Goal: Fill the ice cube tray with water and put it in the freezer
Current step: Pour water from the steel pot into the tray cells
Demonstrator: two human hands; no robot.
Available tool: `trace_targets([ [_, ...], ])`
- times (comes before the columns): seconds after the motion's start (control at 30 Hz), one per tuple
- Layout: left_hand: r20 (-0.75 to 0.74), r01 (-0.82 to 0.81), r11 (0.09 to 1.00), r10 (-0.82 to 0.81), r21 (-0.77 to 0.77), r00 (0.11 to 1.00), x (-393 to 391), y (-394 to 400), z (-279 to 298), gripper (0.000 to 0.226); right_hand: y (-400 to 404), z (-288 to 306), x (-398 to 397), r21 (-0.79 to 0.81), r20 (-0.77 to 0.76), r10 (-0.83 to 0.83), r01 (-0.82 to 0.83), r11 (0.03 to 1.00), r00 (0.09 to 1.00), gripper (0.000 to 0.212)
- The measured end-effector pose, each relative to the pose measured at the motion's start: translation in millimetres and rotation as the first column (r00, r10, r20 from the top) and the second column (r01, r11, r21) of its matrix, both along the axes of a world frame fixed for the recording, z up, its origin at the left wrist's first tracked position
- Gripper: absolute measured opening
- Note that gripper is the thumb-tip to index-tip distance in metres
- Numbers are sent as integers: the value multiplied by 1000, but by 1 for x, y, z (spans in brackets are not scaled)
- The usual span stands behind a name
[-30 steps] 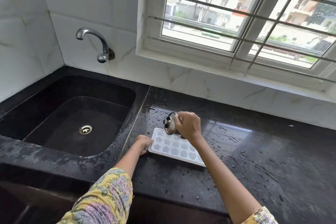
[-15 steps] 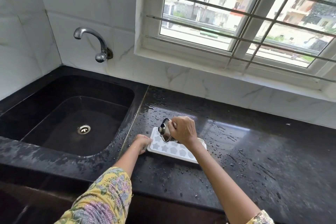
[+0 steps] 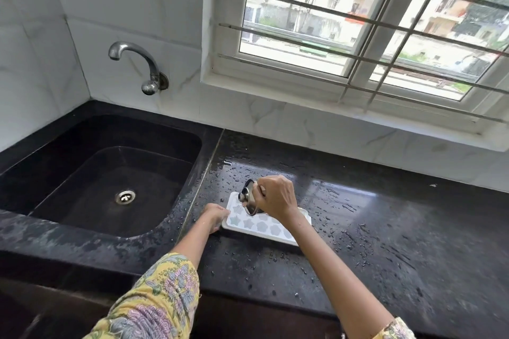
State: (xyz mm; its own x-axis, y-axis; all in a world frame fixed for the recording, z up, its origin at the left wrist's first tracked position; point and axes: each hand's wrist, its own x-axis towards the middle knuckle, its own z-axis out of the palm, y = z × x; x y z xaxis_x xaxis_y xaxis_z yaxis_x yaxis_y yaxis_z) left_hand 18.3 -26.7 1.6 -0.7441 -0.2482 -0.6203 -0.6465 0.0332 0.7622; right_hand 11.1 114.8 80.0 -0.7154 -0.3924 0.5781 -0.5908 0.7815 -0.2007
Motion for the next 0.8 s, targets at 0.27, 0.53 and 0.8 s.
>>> trace_targets([
  [0.27,5,-2,999,2,-37,1000,0,-1,0,30,5,-4,-2,-5,21,2,-2,1000,1000,33],
  [0.53,8,-14,999,14,-37,1000,2,-1,3,28,9,-1,1,-121,154,-101,120,985,983,44],
  [0.8,4,-44,999,44,3,999,4,2,7,28,22,5,-3,-155,204,-150,183,971,967,40],
])
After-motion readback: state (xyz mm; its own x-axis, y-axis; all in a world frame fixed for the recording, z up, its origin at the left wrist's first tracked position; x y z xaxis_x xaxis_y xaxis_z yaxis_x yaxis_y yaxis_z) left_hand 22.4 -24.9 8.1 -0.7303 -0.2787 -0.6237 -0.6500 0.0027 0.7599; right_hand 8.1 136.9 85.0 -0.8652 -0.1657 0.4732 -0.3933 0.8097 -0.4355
